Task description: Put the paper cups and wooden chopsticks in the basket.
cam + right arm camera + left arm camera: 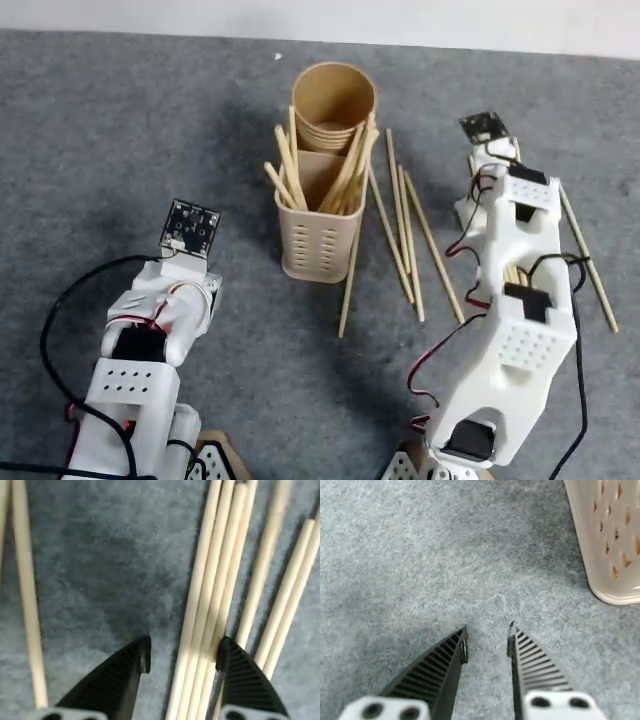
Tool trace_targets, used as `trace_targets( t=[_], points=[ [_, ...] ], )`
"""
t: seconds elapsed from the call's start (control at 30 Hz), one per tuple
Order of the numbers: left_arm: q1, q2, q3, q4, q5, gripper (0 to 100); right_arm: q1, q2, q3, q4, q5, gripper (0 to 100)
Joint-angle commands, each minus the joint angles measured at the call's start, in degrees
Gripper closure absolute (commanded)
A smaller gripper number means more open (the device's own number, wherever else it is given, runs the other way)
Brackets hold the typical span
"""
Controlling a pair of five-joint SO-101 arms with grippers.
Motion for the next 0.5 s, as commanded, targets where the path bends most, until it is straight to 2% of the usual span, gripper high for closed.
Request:
trace_targets(
  t=[0.0, 0.1, 0.23, 0.37, 0.47],
  points=[
    [0.7, -0.5, -0.4, -1.1, 0.3, 85, -0.4, 1.6, -2.5, -0.5, 0.4, 79.3],
    [0.7, -0.5, -0.4, -1.1, 0.3, 85, -0.4, 2.8, -2.5, -0.4, 0.3, 81.0],
    [0.7, -0.5, -0.4, -1.1, 0.3, 85, -0.4, 2.7, -2.4, -0.3, 0.2, 99.8],
    [0.7, -0.5, -0.4, -1.1, 0.3, 85, -0.4, 2.6, -2.5, -0.3, -0.2, 99.5],
    [0.7, -0.5, -0.4, -1.1, 0.3, 85, -0.5, 0.6, -3.4, -0.4, -5.2, 99.3]
  ],
)
